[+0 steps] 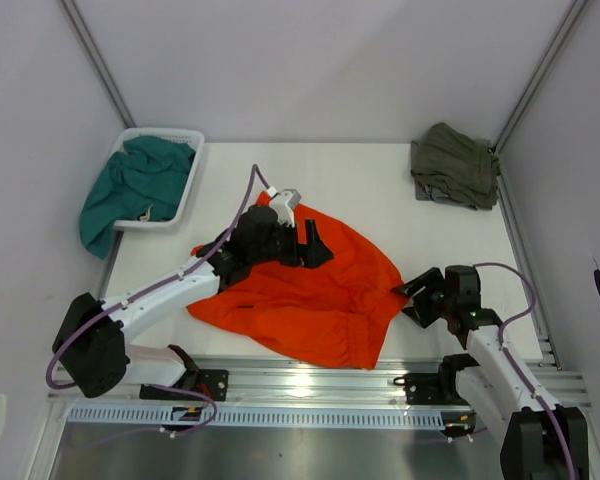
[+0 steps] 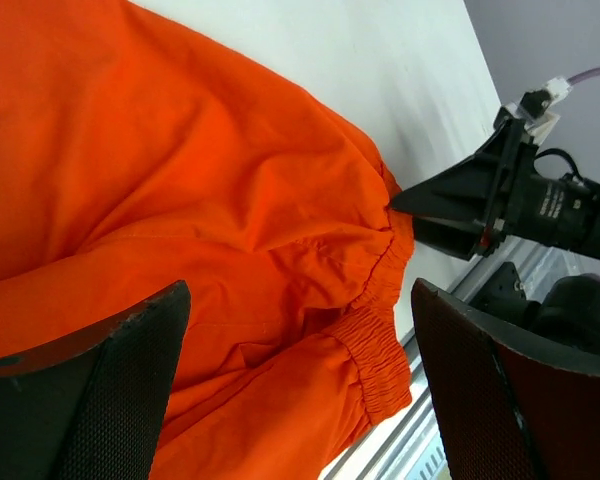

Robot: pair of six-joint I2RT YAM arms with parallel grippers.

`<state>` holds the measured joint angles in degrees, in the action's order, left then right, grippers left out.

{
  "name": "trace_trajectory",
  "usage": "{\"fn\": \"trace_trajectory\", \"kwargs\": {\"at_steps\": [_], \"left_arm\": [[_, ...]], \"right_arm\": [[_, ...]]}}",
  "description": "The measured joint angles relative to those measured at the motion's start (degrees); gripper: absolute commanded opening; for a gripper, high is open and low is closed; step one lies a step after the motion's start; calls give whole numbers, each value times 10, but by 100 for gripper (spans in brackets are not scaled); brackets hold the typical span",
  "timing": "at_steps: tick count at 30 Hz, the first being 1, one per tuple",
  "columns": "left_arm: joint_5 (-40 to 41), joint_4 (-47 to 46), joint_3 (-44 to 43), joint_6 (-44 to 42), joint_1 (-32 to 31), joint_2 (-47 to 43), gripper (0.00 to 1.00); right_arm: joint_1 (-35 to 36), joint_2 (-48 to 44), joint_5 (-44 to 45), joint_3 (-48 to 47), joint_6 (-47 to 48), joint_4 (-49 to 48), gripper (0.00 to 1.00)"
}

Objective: Fold and stack the shorts
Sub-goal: Flatten the shorts out

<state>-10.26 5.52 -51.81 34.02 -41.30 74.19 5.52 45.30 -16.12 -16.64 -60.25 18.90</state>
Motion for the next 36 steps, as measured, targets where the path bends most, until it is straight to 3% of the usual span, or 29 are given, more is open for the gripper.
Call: {"fn": "trace_trajectory", "kwargs": {"at_steps": [7,10,11,14,17,24,30,36], "left_arm": [[5,-48,41,-2,-13,46,92],[12,-59,44,-7,-16,81,92],[11,-67,46,-7,-16,90,91],[-11,-98,55,-6,-17,108,90],[-45,-131,60,-6,-24,121,89],[-76,-165,59,-16,-42,163,90],[-82,-152,55,-17,18,209,89],[-100,-135,-21,-38,22,251,89]], "right_arm": [[-14,16,13,9,-10,-63,52],[-22,57,17,8,-5,-104,40],[-25,78,17,8,-2,-120,30],[-33,133,19,7,7,-162,14],[-36,169,28,-3,20,-189,3],[-37,287,55,-91,49,-247,0],[-19,416,98,-205,88,-264,0],[-7,536,111,-322,126,-287,0]]}}
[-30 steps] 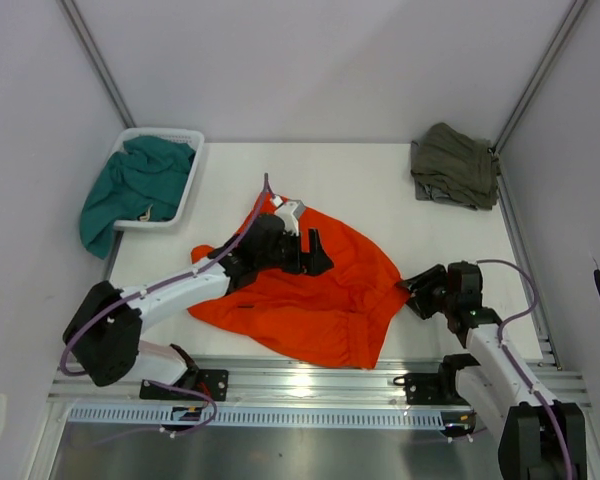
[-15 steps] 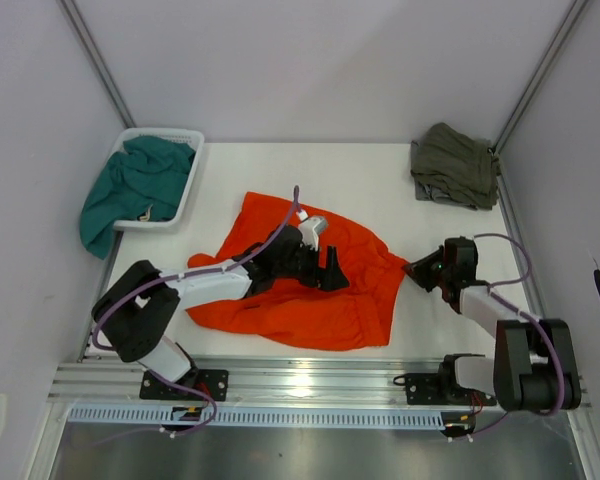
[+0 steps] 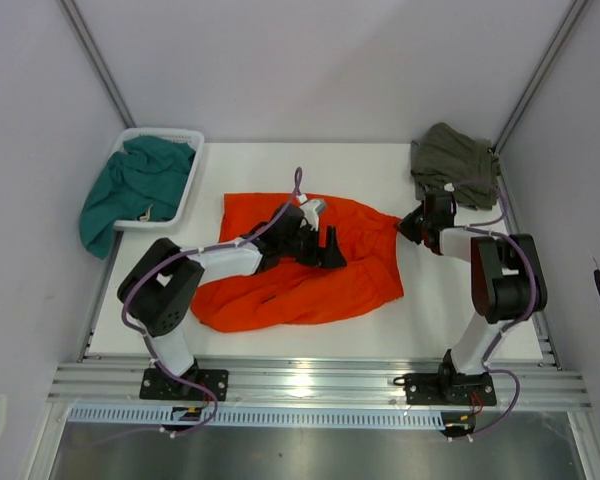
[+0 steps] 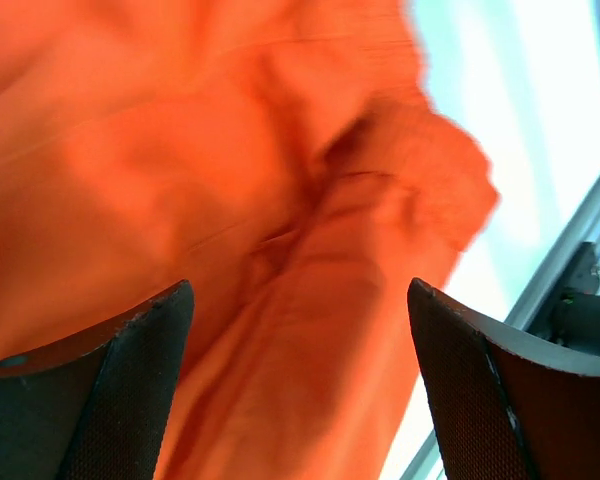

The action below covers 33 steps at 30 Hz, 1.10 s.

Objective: Fold and stack the shorts
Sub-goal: Flatten the shorts out

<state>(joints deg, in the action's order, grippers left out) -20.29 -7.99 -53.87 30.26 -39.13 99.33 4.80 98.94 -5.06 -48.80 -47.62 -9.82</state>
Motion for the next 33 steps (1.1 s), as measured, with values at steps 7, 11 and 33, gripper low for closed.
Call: {"fn": "trace_trajectory", "kwargs": {"at_steps": [7,11,33], "left_arm": [[-22,14,-98,-36,-4,45,90],[-22,50,-195,-71,-4,88,90],[-44,173,-345,-144,-18,226,30]], "right_arm": [[9,123,-5,-123,26,-6,0],[24,153,-5,-157,35,-10,0],[42,198,-5,-238,73,19,0]]}}
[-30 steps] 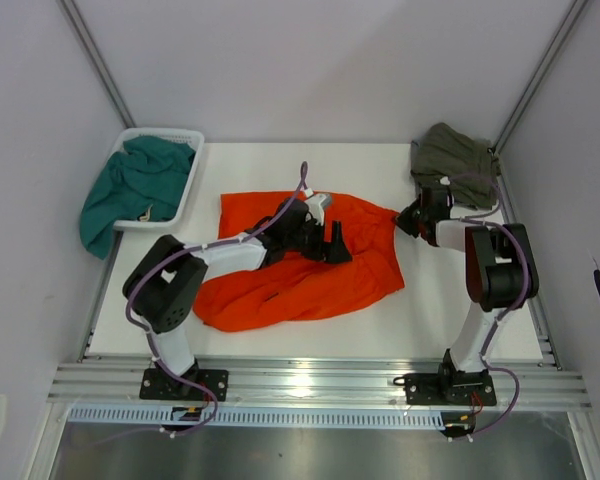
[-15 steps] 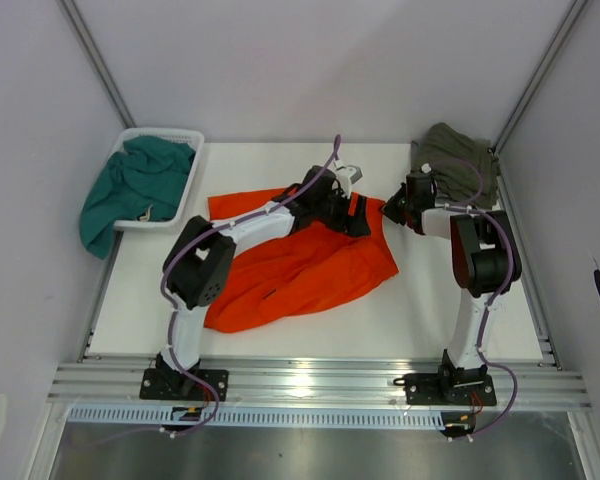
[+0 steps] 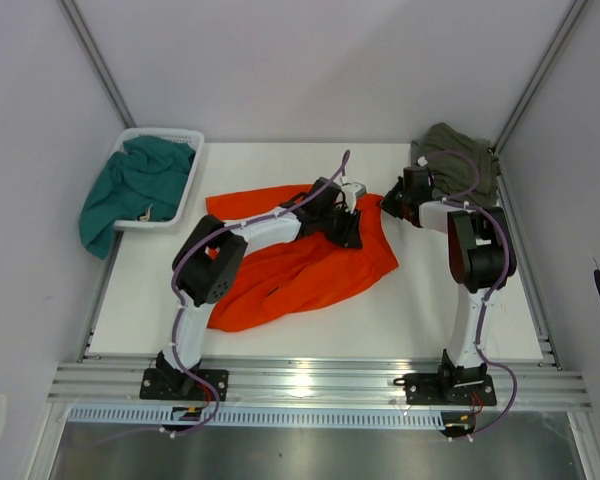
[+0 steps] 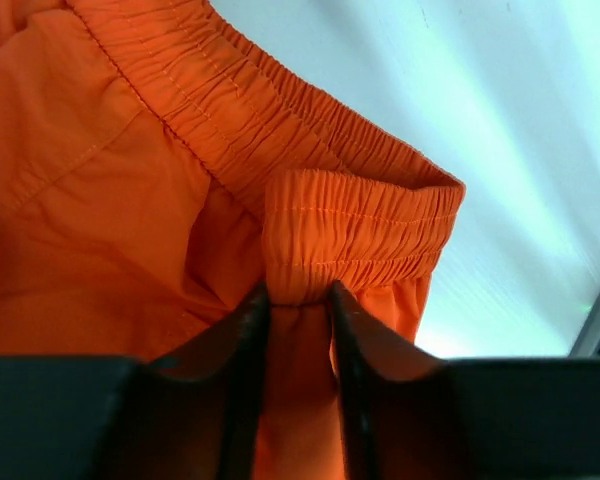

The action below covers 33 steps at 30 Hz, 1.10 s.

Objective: Fold and stack the shorts
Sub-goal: Flatten the shorts out

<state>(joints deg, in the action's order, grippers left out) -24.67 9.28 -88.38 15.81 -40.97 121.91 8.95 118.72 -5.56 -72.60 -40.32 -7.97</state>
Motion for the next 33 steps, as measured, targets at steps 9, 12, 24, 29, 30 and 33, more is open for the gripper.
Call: {"fn": "trace_trajectory", "kwargs": {"at_steps": [9,12,24,29,30,33], "left_arm": [[18,-40,50,-13,-14,-13,0],[53,-42,67,-38,-42,-47,0],[211,-83,187,-134,-202,-196,25],[213,-74,204,-144,-247,-195,32],[213,-75,204,-144,-254,-193,32],[208,-79,204,-144,-277,-183,37]], "right_arm": [[2,25,0,-28,2,6,0],[2,38,-4,-47,5,7,0],[1,77,-40,-110,27,39,0],[-1,94,-44,-134,40,39,0],[-2,96,-44,-138,42,39,0],[-3,102,-47,-145,49,37,0]]}}
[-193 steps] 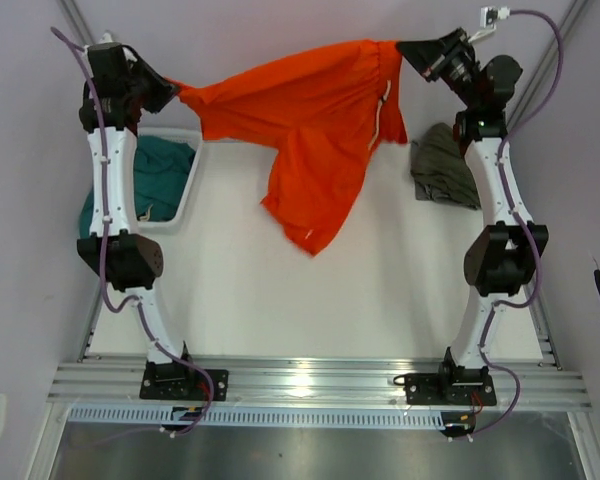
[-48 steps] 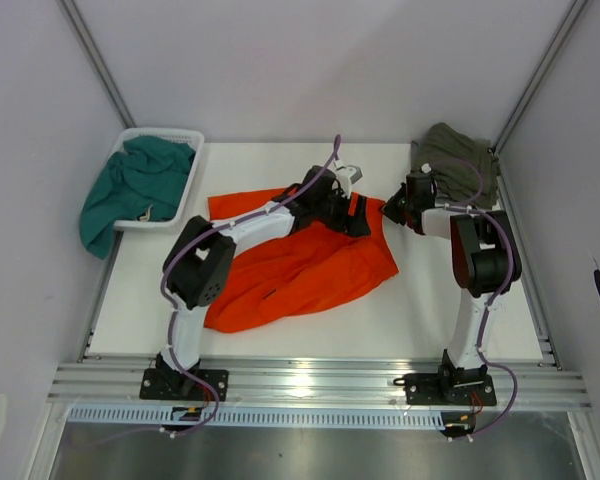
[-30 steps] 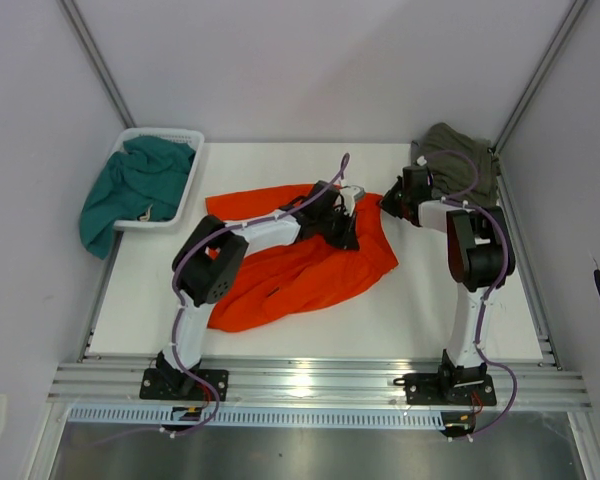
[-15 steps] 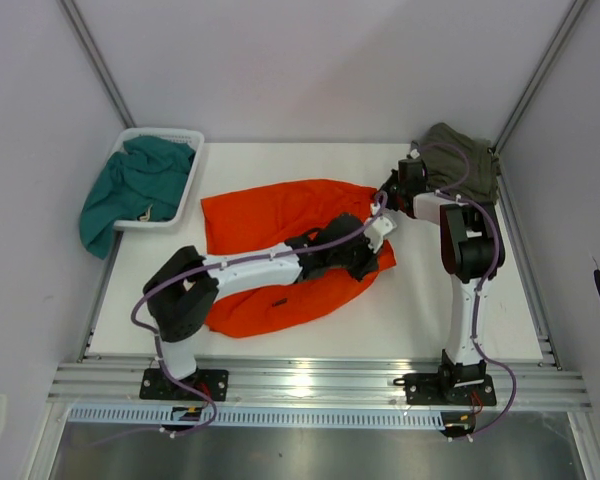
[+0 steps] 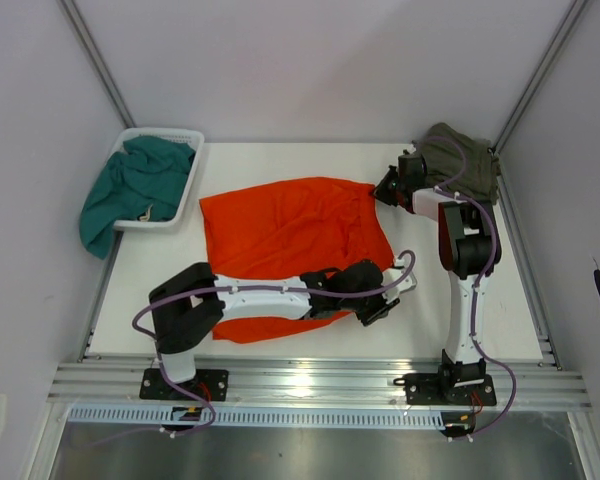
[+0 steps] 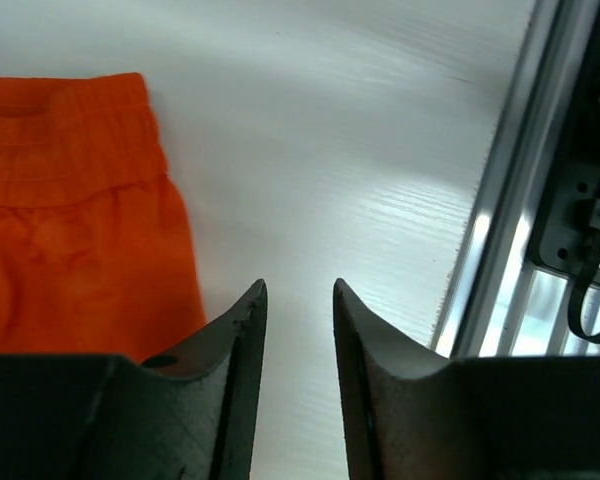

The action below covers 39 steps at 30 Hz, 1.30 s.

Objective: Fold and stack the shorts
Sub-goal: Flatten the shorts out

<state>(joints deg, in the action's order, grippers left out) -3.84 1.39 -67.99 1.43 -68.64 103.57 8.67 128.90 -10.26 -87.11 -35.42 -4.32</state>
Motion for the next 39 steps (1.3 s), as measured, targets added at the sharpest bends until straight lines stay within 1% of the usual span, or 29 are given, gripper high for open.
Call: {"fn": "trace_trajectory", "kwargs": {"at_steps": [3,4,7,10,14,18,21,24,27,28,29,31,34,37,39], "left_arm": [[-9,-4,4,0,-12,5,52],[-11,-11,8,0,-13,4,61],[-15,-28,31,9,-7,-9,71],[-35,-35,65,26,22,-47,74],[-34,-47,108,60,96,-123,74],[-6,-65,147,107,179,-198,77],[14,-60,170,141,237,-237,77],[50,-36,176,170,291,-253,78],[94,-3,176,190,318,-258,80],[104,6,176,194,319,-259,80],[113,17,176,199,322,-259,80],[124,37,176,210,328,-259,81],[134,65,169,221,357,-253,81],[150,103,122,229,405,-214,80],[157,115,92,232,434,-188,80]], "right_arm": [[-2,1,-8,0,7,-3,0],[-3,2,-11,0,8,-4,1],[-5,3,-19,0,14,-6,1],[-7,6,-22,-8,22,0,2],[-9,13,-12,-35,38,24,1],[-11,13,13,-45,40,46,1],[-16,12,32,-45,33,52,1],[-22,8,58,-45,22,59,2],[-30,3,90,-44,9,71,3],[-33,0,102,-42,4,75,16],[-36,-5,112,-36,-2,75,32],[-41,-16,126,-19,-12,73,57],[-43,-35,146,-8,-6,76,70],[-37,-47,164,-5,11,97,72],[-29,-55,172,-10,24,117,70]]}}
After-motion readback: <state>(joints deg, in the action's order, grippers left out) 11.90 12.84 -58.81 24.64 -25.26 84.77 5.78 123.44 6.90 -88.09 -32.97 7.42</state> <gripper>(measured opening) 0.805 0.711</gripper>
